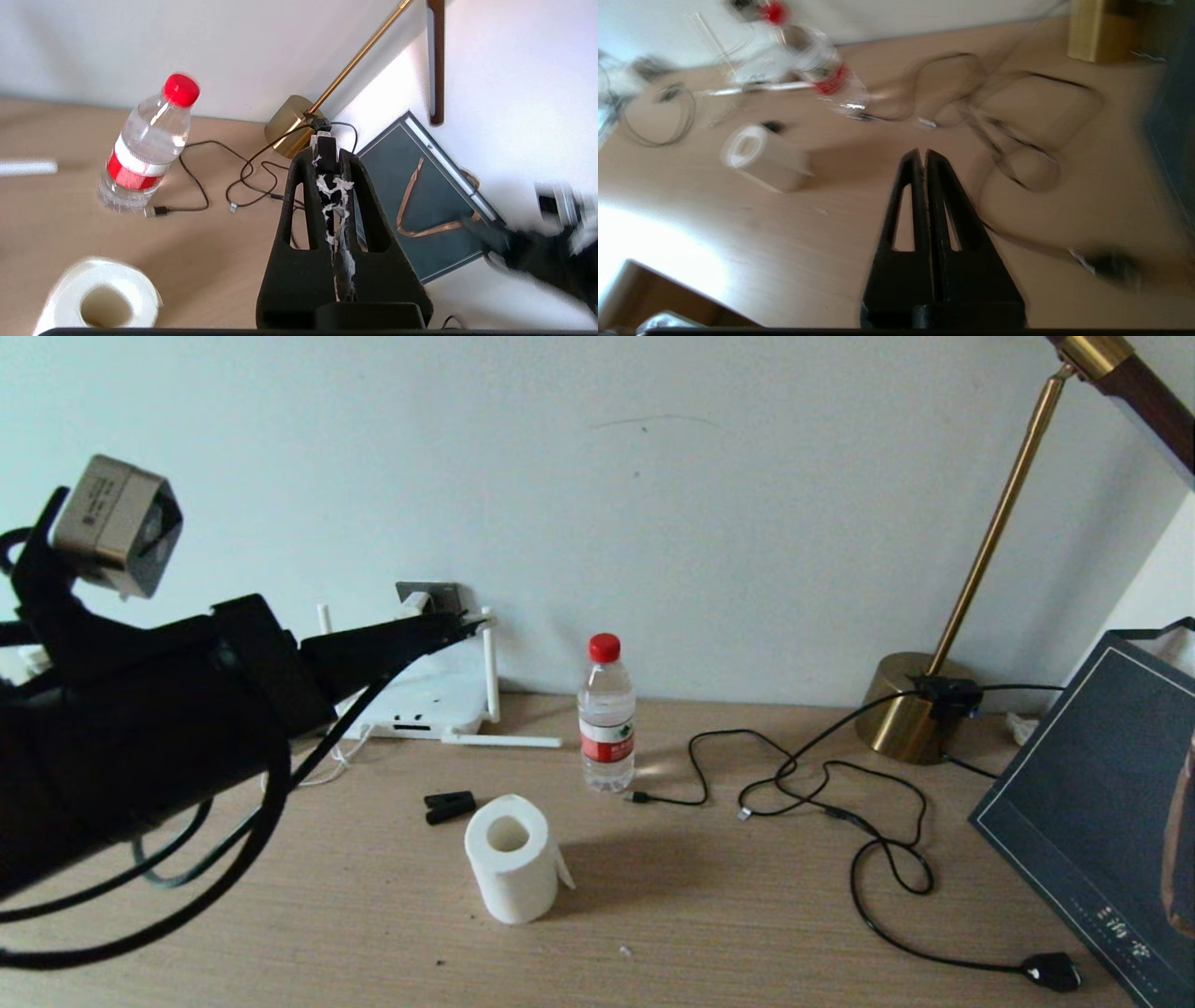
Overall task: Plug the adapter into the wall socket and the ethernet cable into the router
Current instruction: Align cable and router interface
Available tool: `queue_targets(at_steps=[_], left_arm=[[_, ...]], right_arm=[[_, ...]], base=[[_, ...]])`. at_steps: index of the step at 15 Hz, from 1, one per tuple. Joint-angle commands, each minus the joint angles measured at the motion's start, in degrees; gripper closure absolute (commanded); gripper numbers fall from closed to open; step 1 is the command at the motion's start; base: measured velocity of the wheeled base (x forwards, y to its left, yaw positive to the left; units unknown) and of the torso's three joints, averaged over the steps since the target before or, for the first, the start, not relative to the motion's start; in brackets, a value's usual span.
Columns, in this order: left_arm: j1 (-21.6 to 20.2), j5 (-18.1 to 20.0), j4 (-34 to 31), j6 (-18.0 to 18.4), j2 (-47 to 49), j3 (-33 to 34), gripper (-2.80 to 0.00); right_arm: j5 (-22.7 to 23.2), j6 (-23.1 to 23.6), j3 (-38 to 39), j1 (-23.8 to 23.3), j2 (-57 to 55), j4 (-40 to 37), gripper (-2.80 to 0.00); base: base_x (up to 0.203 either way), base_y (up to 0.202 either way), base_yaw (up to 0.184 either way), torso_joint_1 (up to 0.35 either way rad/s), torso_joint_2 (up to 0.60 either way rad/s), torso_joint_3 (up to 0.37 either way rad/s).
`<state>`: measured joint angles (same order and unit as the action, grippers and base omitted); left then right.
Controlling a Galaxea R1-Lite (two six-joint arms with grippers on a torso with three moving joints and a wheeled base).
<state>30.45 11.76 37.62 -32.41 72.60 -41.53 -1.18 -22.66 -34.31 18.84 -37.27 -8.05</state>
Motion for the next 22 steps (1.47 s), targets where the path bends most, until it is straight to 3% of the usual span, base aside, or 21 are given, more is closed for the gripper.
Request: queue_targets(at_steps=[1, 2, 4, 5, 8, 11, 16, 19, 22], left_arm=[[0.1, -0.8, 0.3, -0.7, -1.1, 4.3, 0.0], [0.0, -2.0, 0.5, -0.7, -1.7, 7.3, 0.0], [-2.4, -9.7, 0.2, -0.6, -2.8, 10.8, 0.0], [-4.5, -10.6, 0.3, -0.7, -2.8, 12.1, 0.0], [-12.3, -8.4, 0.6, -0.5, -0.3, 13.7, 0.0], [-16.6, -7.5, 1.1, 2.2, 8.1, 12.3, 0.0], [-21.2, -6.7, 9.7, 4.0, 25.6, 6.8, 0.0], [-25.8, -3.4, 13.0, 7.3, 33.0, 2.2, 0.0], [-28.4, -1.1, 15.2, 8.2, 37.5, -0.5, 0.0]], right_arm=[[-1.6, 1.7, 1.7, -7.8, 12.7, -8.1, 0.0], [-1.9, 4.3, 3.3, -10.9, 16.5, -9.6, 0.0], [-2.0, 11.7, 8.1, -15.1, 26.1, -11.0, 0.0], [-2.0, 14.9, 10.3, -16.3, 30.7, -11.4, 0.0], [-2.5, 20.2, 21.8, -18.3, 37.4, -8.4, 0.0], [0.5, 23.8, 32.7, -18.9, 37.2, 4.2, 0.0], [1.2, 24.9, 34.3, -18.9, 37.2, 7.9, 0.0], [1.3, 25.0, 34.3, -18.9, 37.2, 8.0, 0.0], [0.9, 22.0, 34.3, -18.9, 37.2, 8.1, 0.0]], base=[[0.0, 0.0, 0.0, 0.0, 0.0, 0.0], [0.0, 0.0, 0.0, 0.0, 0.0, 0.0], [0.0, 0.0, 0.0, 0.0, 0.0, 0.0], [0.0, 0.0, 0.0, 0.0, 0.0, 0.0], [0.0, 0.0, 0.0, 0.0, 0.0, 0.0], [0.0, 0.0, 0.0, 0.0, 0.0, 0.0], [0.0, 0.0, 0.0, 0.0, 0.0, 0.0], [0.0, 0.0, 0.0, 0.0, 0.0, 0.0], [0.0, 0.0, 0.0, 0.0, 0.0, 0.0]])
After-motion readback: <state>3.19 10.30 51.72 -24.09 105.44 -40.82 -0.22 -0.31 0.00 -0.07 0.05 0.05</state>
